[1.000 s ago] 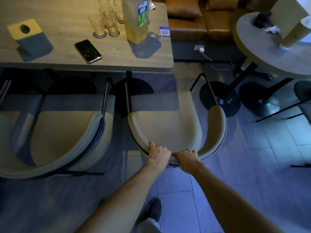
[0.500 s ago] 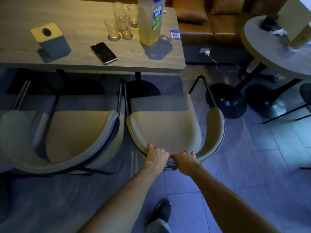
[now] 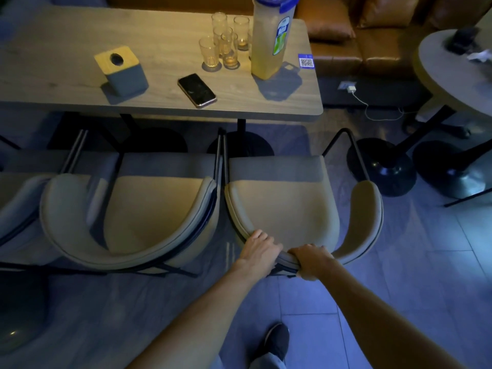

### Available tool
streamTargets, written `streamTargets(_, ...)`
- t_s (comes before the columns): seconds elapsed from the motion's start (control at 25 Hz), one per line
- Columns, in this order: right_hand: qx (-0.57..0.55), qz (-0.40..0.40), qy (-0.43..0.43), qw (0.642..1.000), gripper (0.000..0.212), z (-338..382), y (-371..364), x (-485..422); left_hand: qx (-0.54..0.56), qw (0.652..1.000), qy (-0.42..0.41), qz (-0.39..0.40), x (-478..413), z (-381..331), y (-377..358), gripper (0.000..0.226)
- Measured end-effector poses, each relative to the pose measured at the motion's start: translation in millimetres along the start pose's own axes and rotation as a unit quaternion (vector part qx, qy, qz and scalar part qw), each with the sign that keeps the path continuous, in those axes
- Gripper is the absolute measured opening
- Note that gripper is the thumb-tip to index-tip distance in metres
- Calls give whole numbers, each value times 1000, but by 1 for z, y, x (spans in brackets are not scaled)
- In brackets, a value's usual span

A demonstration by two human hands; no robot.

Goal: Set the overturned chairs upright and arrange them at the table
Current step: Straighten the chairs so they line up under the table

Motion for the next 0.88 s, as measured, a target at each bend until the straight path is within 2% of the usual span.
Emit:
streamTargets(0.12,-73,28,34,996,47,35,19,-11,7,998,-27,-61,16,28,11,32)
streamTargets(0.2,-119,-8,43,992,41,64,33,-21,31,995,-7,-94,28,56,22,40)
streamTargets(0.4,-221,-91,-15,971,32,100,48,-39,26,981,159,-105,70,140,40,64)
streamTargets(0.52,-222,-101,-32,969,32,104,50,-43,21,967,243,-74,99,187,29,73)
streamTargets(0.64,-209,-112,-36,971,31,105,54,-47,100,954,283,-3,112,204,3,67)
streamTargets(0.72,-210,-116,-39,970,30,108,60,-50,136,947,291,-6,111,202,-4,60)
streamTargets(0.88,-207,-108,-38,972,30,115,62,-53,134,948,288,-21,107,202,-4,58)
Point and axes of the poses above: each hand's wrist, its own x-axis away from the middle knuckle, its own y-axis out of the back of the hand, z = x × y, the point moved 6 cm from there along -x, towards the middle knuckle, and after that the axes turned 7 degrees about -z, right-handed, at the moved point
